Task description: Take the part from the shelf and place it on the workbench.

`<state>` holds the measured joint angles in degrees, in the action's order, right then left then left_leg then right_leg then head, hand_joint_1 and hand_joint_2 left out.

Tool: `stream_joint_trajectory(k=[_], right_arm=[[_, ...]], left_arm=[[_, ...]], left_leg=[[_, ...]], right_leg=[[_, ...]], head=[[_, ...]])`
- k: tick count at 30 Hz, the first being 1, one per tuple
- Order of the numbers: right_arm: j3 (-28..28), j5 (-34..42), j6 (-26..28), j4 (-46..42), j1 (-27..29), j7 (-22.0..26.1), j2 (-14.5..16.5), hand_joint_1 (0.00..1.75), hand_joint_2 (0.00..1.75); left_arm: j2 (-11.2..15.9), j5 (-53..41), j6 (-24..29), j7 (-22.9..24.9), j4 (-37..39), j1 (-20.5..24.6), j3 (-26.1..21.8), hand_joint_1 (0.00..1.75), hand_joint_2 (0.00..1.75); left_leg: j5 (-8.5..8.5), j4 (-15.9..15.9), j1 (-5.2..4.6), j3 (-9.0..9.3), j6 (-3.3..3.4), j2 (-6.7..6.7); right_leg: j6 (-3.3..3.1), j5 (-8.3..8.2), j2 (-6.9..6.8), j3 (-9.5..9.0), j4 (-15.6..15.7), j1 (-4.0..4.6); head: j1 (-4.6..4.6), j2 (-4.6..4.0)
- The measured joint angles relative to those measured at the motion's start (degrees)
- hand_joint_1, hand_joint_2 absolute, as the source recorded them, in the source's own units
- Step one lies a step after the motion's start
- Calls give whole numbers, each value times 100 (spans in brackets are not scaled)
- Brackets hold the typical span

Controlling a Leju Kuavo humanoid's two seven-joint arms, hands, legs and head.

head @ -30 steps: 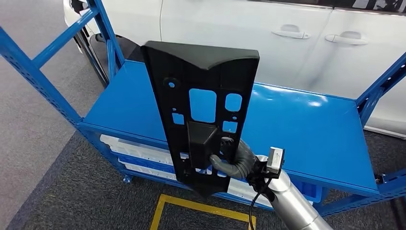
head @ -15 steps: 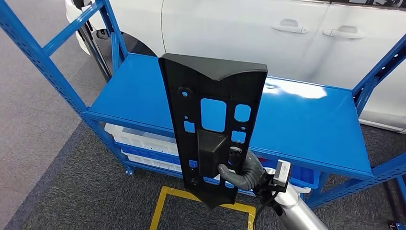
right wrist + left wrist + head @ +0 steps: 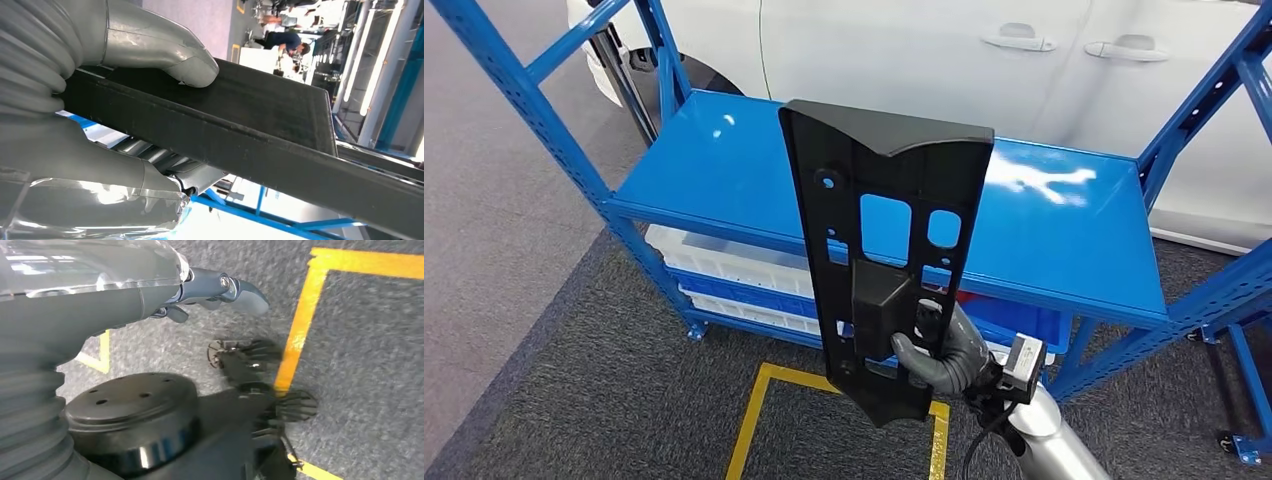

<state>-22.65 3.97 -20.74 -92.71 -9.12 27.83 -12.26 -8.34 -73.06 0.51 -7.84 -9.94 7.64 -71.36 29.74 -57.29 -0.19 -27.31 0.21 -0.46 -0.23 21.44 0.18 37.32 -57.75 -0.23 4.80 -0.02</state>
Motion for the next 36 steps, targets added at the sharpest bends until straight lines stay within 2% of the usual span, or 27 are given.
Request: stream_joint_trajectory(k=[2, 3, 4, 5, 7, 8, 9, 10, 12, 14, 15, 17, 19, 20, 22, 23, 24, 25, 26, 27, 28, 30, 31, 33, 34, 35, 36], right_arm=[[42, -18, 10, -37, 46, -1, 13, 141, 175], [69, -23, 14, -50, 73, 3, 16, 141, 175], [98, -30, 18, -62, 101, 7, 20, 141, 175], [123, -39, 22, -70, 124, 11, 21, 141, 175], [164, -58, 31, -77, 156, 20, 25, 141, 175], [178, -66, 34, -77, 173, 24, 27, 141, 175], [192, -73, 35, -77, 192, 27, 28, 141, 175], [205, -78, 35, -77, 207, 31, 28, 141, 175], [231, -83, 35, -81, 221, 35, 29, 141, 175], [261, -86, 27, -100, 217, 42, 34, 141, 175], [273, -87, 16, -111, 212, 50, 39, 141, 175], [286, -92, -13, -120, 199, 63, 48, 141, 175], [289, -95, -29, -117, 169, 67, 55, 141, 175], [290, -96, -32, -116, 155, 67, 63, 141, 175], [289, -97, -33, -114, 138, 68, 85, 141, 175], [289, -97, -33, -111, 138, 69, 91, 141, 175], [289, -97, -33, -110, 138, 69, 95, 141, 175], [289, -97, -34, -108, 139, 69, 96, 141, 175], [290, -97, -34, -108, 139, 69, 98, 141, 175], [291, -96, -35, -108, 138, 69, 102, 141, 175], [295, -94, -36, -109, 139, 69, 107, 141, 175], [313, -89, -49, -110, 135, 72, 114, 141, 175], [323, -86, -60, -110, 130, 75, 119, 141, 175], [345, -79, -85, -110, 125, 79, 127, 141, 175], [359, -77, -91, -109, 125, 81, 131, 141, 175], [374, -75, -94, -109, 126, 83, 132, 141, 175], [389, -74, -95, -108, 126, 84, 135, 141, 175]], left_arm=[[1, -7, -5, 3, 0, 6, 13, 0, 175], [1, -7, -8, 6, 0, 12, 17, 0, 175], [2, -8, -12, 8, 0, 19, 22, 0, 175], [2, -8, -15, 8, 0, 26, 28, 0, 175], [1, -10, -16, 8, 0, 34, 46, 0, 175], [0, -11, -17, 9, 0, 34, 56, 0, 175], [0, -13, -17, 11, 0, 33, 64, 0, 175], [0, -14, -18, 17, 0, 33, 69, 0, 175], [0, -14, -21, 35, 0, 35, 76, 0, 175], [1, -6, -23, 49, 0, 37, 79, 0, 175], [1, 5, -23, 50, 0, 36, 79, 0, 175], [0, 26, -20, 47, 0, 29, 79, 0, 175], [-1, 34, -15, 39, 0, 13, 79, 0, 175], [-1, 34, -14, 34, 0, 3, 79, 0, 175], [-1, 34, -12, 26, 0, -7, 79, 0, 175], [-1, 34, -12, 25, 0, -8, 79, 0, 175], [-1, 34, -12, 25, 0, -9, 79, 0, 175], [-1, 34, -12, 25, 0, -9, 79, 0, 175], [-1, 34, -12, 26, 0, -8, 79, 0, 175], [-1, 33, -12, 26, 0, -5, 79, 0, 175], [-1, 33, -11, 27, 0, 2, 79, 0, 175], [-1, 30, -9, 30, 0, 16, 79, 0, 175], [-1, 29, -6, 32, 0, 19, 79, 0, 175], [1, 27, 0, 39, 0, 18, 78, 0, 175], [1, 27, 3, 42, 0, 23, 78, 0, 175], [1, 26, 4, 43, 0, 30, 78, 0, 175], [1, 26, 5, 43, 0, 36, 78, 0, 175]], left_leg=[[-51, 97, -12, 13, 78, 7], [-107, 125, -6, -16, 121, 24], [-180, 139, 5, -69, 168, 42], [-261, 155, 14, -137, 206, 61], [-401, 146, -4, -306, 242, 83], [-468, 134, -11, -400, 239, 90], [-530, 117, -15, -498, 234, 96], [-587, 93, -17, -597, 223, 99], [-685, 27, -18, -780, 191, 103], [-763, -50, -32, -908, 138, 100], [-802, -74, -34, -939, 109, 98], [-893, -69, -25, -972, 42, 96], [-759, -174, 2, -1058, -24, 84], [-538, -364, 12, -1141, -55, 77], [48, -1051, 29, -1355, -100, 69], [234, -1425, 33, -1432, -116, 69], [284, -1691, 37, -1446, -125, 70], [207, -1780, 40, -1366, -129, 70], [51, -1656, 43, -1184, -126, 70], [-96, -1342, 45, -904, -119, 67], [-132, -889, 43, -559, -104, 56], [-45, -136, 23, -40, -48, 26], [10, 49, 7, 63, -17, 14], [-77, 103, 3, 7, 61, 26], [-138, 118, 8, -39, 108, 40], [-213, 132, 14, -101, 156, 55], [-286, 136, 14, -171, 193, 70]], right_leg=[[73, -85, 0, -10, 31, -7], [100, -44, 5, 18, -3, -12], [121, 104, 8, 74, -114, -15], [140, 356, 11, 161, -340, -21], [173, 954, 10, 359, -1056, -42], [191, 1116, 9, 421, -1414, -51], [205, 1135, 9, 417, -1647, -60], [214, 1036, 7, 329, -1702, -67], [216, 757, -3, -156, -1202, -86], [177, 783, -7, -755, -365, -73], [146, 848, -3, -924, -100, -58], [57, 844, 8, -947, 22, -28], [-41, 717, -12, -849, 42, -33], [-82, 641, -22, -777, 54, -43], [-123, 496, -29, -598, 52, -40], [-121, 423, -29, -501, 48, -37], [-115, 350, -30, -401, 43, -35], [-103, 279, -32, -299, 36, -35], [-89, 211, -31, -202, 27, -37], [-70, 149, -29, -117, 15, -39], [-46, 93, -25, -47, 2, -37], [17, -13, -22, 13, -3, -35], [53, -68, -23, 20, 11, -36], [124, -153, -18, 34, 46, -45], [150, -81, -15, 76, 2, -47], [168, 97, -12, 140, -134, -49], [178, 382, -12, 227, -393, -55]], head=[[-1, 0], [-1, 0], [-1, 0], [-1, 0], [-1, 0], [-1, 0], [-1, 0], [-2, 0], [-1, 0], [1, 0], [2, 0], [3, 0], [3, 0], [3, 0], [3, 0], [3, 0], [3, 0], [3, 0], [3, 0], [3, 0], [3, 0], [2, 0], [3, 0], [3, 0], [3, 0], [2, 0], [2, 0]])
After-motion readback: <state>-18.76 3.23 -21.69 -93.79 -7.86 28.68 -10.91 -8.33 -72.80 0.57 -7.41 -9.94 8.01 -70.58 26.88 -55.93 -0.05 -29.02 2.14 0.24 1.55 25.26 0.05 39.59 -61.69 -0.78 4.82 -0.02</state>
